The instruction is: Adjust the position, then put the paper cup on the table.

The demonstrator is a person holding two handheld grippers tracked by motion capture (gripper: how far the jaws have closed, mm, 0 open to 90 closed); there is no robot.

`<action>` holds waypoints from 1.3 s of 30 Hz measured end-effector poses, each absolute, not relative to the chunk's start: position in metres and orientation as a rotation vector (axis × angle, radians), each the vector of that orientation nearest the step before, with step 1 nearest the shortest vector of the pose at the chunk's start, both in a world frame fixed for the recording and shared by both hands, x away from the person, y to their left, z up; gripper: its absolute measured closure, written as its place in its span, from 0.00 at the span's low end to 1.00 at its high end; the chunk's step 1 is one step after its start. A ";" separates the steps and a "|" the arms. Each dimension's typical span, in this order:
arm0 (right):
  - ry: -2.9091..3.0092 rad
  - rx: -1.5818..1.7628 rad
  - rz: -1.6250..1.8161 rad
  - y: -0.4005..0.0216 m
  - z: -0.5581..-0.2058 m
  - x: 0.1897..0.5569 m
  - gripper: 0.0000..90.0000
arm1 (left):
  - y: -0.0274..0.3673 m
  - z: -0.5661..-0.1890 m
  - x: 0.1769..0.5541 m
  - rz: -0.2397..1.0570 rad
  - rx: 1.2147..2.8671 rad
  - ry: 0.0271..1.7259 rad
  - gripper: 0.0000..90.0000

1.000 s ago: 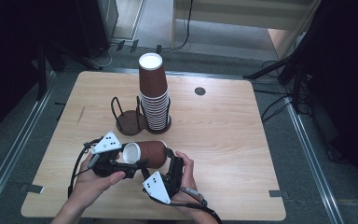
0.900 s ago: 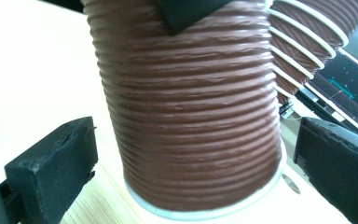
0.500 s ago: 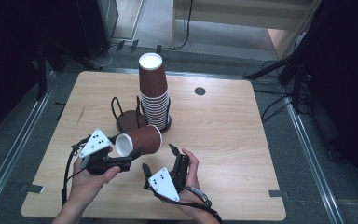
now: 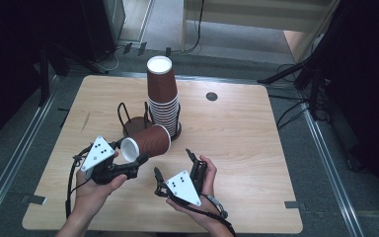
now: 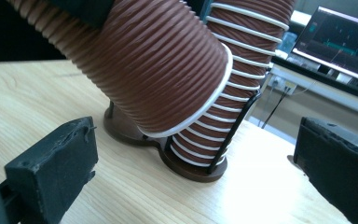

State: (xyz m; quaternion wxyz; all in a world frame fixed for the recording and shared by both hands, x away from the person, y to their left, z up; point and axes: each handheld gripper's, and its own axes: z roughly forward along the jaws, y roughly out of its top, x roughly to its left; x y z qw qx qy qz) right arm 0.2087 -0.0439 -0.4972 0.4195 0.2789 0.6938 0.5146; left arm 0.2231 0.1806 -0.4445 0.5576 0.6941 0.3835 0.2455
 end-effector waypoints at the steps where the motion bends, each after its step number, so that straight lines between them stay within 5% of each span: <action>1: 1.738 0.716 1.301 -0.045 -0.496 0.209 0.00 | 0.181 -0.445 0.223 0.586 1.627 0.905 0.26; 17: 1.647 1.032 1.409 -0.059 -0.485 0.218 0.07 | 0.180 -0.451 0.224 0.634 1.539 0.861 0.26; 24: 1.641 1.299 1.477 -0.069 -0.480 0.223 0.00 | 0.179 -0.452 0.224 0.648 1.499 0.860 0.26; 39: 1.519 1.602 1.701 -0.069 -0.457 0.219 0.00 | 0.174 -0.457 0.224 0.635 1.465 0.868 0.26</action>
